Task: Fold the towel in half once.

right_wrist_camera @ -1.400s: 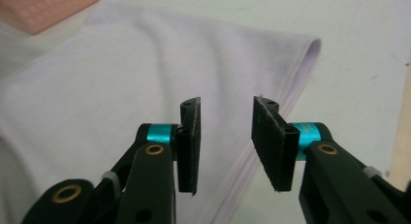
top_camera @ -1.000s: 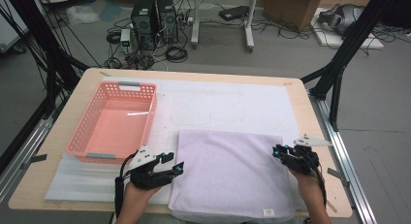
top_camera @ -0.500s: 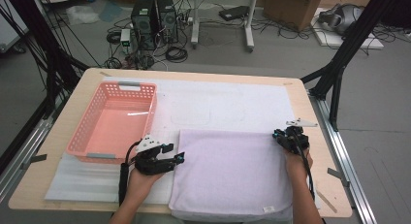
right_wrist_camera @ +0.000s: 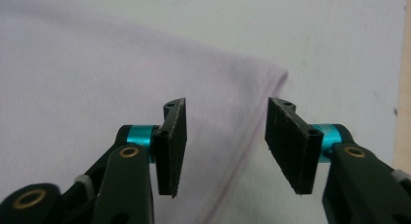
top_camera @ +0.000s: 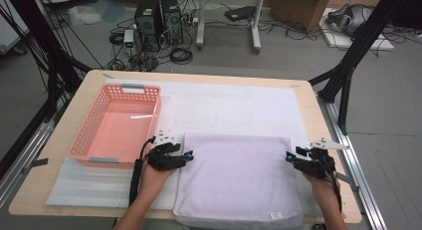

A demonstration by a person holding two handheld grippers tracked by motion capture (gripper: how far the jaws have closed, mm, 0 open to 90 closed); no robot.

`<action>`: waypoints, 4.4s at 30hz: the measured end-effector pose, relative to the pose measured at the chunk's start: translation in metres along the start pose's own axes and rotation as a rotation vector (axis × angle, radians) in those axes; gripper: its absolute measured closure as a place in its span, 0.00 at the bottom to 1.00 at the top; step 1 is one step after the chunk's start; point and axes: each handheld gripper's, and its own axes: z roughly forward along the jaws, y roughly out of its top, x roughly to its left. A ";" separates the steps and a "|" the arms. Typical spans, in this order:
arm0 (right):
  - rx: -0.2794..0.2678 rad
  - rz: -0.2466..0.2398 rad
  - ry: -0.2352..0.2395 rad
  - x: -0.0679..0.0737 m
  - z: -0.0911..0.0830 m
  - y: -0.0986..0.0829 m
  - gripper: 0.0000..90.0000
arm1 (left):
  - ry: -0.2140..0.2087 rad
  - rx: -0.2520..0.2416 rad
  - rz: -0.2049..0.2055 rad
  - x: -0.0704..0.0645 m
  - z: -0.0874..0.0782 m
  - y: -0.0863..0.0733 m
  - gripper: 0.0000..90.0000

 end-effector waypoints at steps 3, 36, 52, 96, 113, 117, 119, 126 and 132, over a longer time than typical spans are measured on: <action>0.020 0.012 0.011 -0.002 0.001 -0.006 0.52 | 0.020 0.016 0.041 -0.004 0.004 0.003 0.45; 0.012 0.004 -0.017 0.005 0.022 0.034 0.95 | 0.062 -0.079 0.054 -0.009 0.012 0.057 0.95; -0.130 0.009 -0.112 -0.020 0.058 0.112 0.94 | 0.127 -0.162 0.021 0.027 0.035 0.118 0.95; -0.006 -0.057 0.034 0.009 0.010 0.029 0.58 | -0.017 -0.133 0.137 -0.020 -0.002 0.035 0.50; 0.092 -0.051 -0.008 0.013 0.014 0.000 0.86 | 0.000 -0.002 0.118 -0.015 -0.009 -0.009 0.61; 0.098 -0.064 -0.015 0.014 0.012 -0.001 0.96 | 0.019 0.024 0.140 -0.018 -0.008 -0.010 0.70; 0.098 -0.068 -0.018 0.014 0.012 -0.001 0.96 | 0.034 0.025 0.142 -0.019 -0.008 -0.010 0.73; 0.094 -0.083 -0.018 0.015 0.012 -0.001 0.97 | 0.061 0.004 0.205 -0.025 -0.010 -0.012 0.93; 0.077 -0.072 0.003 0.014 0.009 -0.001 0.97 | 0.046 -0.049 0.198 -0.024 -0.015 -0.014 0.91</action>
